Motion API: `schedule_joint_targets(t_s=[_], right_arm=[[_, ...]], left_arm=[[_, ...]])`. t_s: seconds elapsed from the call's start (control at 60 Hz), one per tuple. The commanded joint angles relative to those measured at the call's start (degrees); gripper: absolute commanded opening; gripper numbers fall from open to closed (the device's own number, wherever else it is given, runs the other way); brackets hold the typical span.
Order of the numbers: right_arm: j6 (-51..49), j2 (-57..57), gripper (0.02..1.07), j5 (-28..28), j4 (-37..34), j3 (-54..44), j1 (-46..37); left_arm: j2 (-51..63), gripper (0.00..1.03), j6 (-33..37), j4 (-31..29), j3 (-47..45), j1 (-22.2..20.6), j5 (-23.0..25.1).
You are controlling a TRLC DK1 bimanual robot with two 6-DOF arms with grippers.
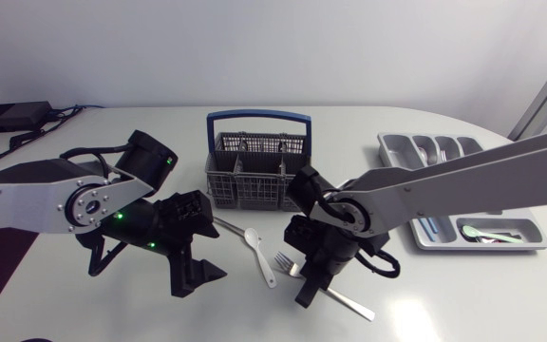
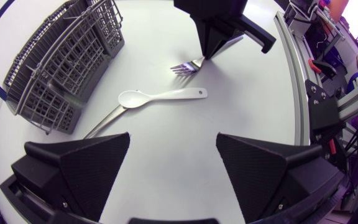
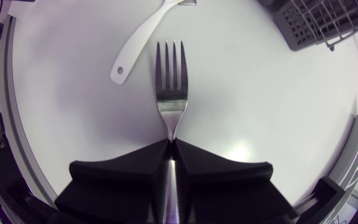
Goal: Unload the cutlery basket into the drawer organizer.
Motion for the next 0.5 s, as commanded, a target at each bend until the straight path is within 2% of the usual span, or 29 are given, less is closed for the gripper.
schedule_joint_targets(t_s=[0.0, 0.167, 0.25, 0.483], right_arm=[[0.04, -3.08, 0.08, 0.80, -0.53, -2.48, -1.84], [-3.03, -10.12, 0.08, 0.63, -4.04, -3.01, -7.21], [-5.85, -13.81, 0.08, -0.25, -6.50, -2.57, -12.83], [-16.13, -15.04, 0.08, -5.17, -10.46, 4.29, -35.51]], left_arm=[[-1.12, 0.98, 1.69, 0.06, -1.64, 0.40, 0.00], [-1.20, 0.98, 1.60, 0.06, -1.90, 0.31, 0.00], [-1.20, 0.98, 1.60, 0.15, -2.16, 0.13, 0.00], [-0.85, 0.98, 1.33, 0.67, -1.99, -0.22, 0.00]])
